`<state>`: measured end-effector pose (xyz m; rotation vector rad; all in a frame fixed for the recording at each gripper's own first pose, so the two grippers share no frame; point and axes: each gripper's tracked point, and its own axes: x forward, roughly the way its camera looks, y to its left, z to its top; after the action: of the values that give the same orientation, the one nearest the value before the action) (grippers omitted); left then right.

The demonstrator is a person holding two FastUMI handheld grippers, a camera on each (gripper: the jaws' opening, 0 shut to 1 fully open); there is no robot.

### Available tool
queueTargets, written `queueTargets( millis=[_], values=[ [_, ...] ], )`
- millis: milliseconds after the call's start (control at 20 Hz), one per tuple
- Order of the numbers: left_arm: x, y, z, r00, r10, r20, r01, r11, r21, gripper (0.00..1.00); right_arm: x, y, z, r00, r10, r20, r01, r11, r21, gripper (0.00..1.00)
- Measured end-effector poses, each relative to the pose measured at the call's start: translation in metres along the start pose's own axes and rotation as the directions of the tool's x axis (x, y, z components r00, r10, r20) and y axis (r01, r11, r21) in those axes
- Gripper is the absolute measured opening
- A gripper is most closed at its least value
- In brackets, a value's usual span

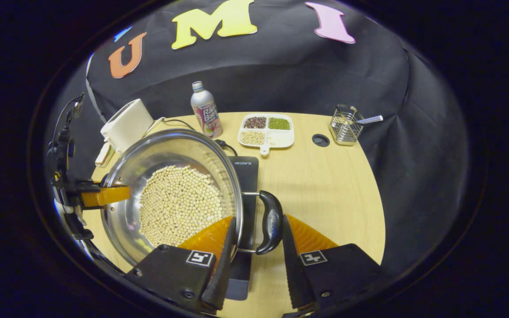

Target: First push the handle of the pot to place it horizontally, then grasp the pot with both hands and set it on the induction cooktop.

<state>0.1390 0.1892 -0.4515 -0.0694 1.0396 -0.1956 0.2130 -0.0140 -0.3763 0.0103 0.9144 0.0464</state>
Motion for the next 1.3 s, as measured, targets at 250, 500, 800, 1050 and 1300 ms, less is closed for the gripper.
queueTargets(
  millis=[250,500,800,1050,1300],
  values=[
    [0.003,0.001,0.000,1.000,-0.005,-0.010,0.005,1.000,-0.006,0.57,0.010,-0.008,-0.002,1.000,-0.012,-0.002,0.012,1.000,0.007,0.55],
    [0.003,0.001,0.001,0.999,-0.009,-0.034,0.008,1.000,-0.016,0.57,0.023,-0.009,-0.001,1.000,-0.014,0.015,0.014,1.000,0.011,0.55],
    [0.005,0.002,0.001,1.000,-0.020,-0.023,0.020,1.000,-0.014,0.69,0.027,-0.011,-0.004,0.992,-0.048,0.113,0.048,0.999,0.009,0.58],
    [0.003,0.002,0.002,1.000,-0.014,-0.020,0.014,1.000,-0.018,0.60,0.028,-0.010,-0.005,0.988,-0.057,0.141,0.054,0.998,0.027,0.58],
    [0.006,0.000,0.003,1.000,-0.006,0.003,0.006,1.000,-0.028,0.62,0.025,-0.011,-0.005,0.986,-0.064,0.155,0.060,0.998,0.032,0.58]
  ],
)
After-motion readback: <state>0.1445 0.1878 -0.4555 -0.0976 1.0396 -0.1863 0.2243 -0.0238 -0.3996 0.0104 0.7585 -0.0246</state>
